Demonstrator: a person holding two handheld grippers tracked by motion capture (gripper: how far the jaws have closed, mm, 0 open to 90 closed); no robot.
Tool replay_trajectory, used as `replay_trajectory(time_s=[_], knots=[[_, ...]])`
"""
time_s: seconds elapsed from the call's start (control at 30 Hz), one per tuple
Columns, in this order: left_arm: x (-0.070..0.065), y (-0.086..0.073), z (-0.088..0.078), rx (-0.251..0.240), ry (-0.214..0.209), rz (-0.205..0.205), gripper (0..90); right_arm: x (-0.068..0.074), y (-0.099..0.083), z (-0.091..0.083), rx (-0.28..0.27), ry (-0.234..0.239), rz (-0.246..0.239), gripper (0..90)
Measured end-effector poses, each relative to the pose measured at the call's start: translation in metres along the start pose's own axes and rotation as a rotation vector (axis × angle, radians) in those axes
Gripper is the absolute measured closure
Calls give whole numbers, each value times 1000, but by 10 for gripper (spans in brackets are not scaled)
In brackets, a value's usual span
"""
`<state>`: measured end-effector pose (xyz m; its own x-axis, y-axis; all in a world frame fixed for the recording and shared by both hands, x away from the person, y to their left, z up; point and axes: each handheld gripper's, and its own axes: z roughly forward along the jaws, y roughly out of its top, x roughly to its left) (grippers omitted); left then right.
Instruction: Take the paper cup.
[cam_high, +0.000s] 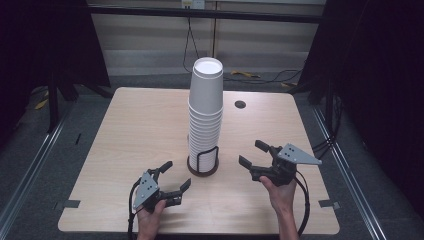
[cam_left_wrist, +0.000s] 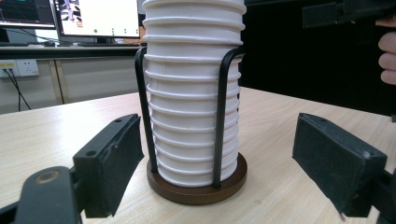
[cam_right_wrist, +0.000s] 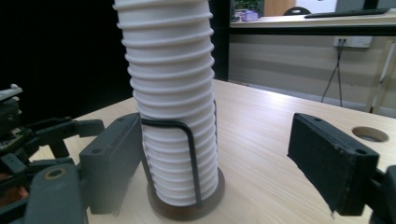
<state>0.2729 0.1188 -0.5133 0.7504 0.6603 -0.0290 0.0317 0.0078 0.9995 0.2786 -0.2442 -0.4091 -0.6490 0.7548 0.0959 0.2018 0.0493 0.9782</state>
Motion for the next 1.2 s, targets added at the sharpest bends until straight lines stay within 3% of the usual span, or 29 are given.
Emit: replay_trajectory(time_s=[0.5, 0.87, 1.2], knots=[[0, 0, 0, 0, -2, 0, 156, 3, 47, 15, -12, 72, -48, 183], [0, 0, 0, 1, -1, 4, 157, 5, 80, 25, -25, 134, -58, 184], [0, 0, 0, 1, -1, 3, 156, 3, 102, 32, -31, 156, -64, 180]])
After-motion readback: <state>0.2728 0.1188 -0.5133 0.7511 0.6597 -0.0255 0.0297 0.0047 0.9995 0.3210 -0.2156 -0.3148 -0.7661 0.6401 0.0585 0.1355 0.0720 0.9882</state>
